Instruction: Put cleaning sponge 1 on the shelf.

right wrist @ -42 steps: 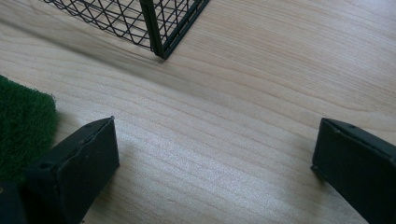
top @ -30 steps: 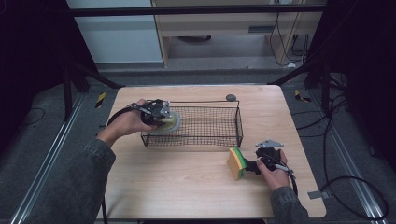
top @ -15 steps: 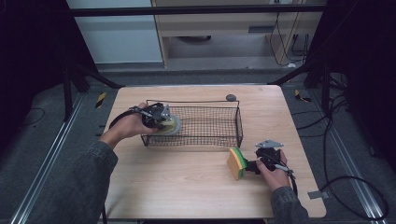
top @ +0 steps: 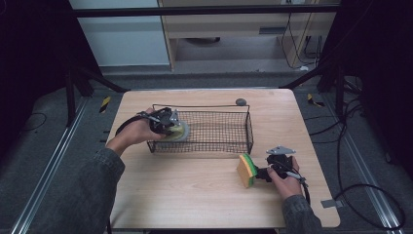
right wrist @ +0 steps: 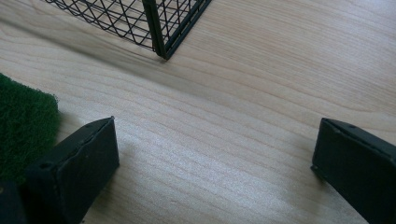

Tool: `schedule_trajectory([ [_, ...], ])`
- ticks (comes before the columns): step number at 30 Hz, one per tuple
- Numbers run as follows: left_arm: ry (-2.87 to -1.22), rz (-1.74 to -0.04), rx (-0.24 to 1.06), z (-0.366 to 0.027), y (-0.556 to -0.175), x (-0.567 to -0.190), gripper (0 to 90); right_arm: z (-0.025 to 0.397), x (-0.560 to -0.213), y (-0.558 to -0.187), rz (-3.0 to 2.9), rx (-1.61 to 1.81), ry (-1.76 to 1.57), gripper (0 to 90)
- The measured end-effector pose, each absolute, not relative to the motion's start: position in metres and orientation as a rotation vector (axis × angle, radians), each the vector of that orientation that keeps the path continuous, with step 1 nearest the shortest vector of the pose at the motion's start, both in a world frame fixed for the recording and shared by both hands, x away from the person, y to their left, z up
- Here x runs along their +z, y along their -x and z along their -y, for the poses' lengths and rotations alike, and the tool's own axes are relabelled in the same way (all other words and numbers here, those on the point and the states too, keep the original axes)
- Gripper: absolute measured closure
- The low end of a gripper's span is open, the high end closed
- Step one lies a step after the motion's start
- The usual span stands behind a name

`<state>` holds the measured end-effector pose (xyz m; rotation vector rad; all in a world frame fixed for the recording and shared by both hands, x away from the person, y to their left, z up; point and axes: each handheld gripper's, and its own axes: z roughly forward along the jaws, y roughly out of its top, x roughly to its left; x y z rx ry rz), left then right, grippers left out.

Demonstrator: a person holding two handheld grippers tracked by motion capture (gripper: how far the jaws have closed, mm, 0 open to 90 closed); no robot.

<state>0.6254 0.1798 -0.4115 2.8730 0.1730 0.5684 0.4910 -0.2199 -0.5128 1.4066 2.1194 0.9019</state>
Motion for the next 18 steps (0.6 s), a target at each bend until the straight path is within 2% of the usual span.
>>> schedule_trajectory([
  [18,-2.865,-0.196,0.553,-0.1749,-0.6242,-0.4172,67.2,0.2196,-0.5128,-0.4909,-2.119,0.901,-1.408,0.7],
])
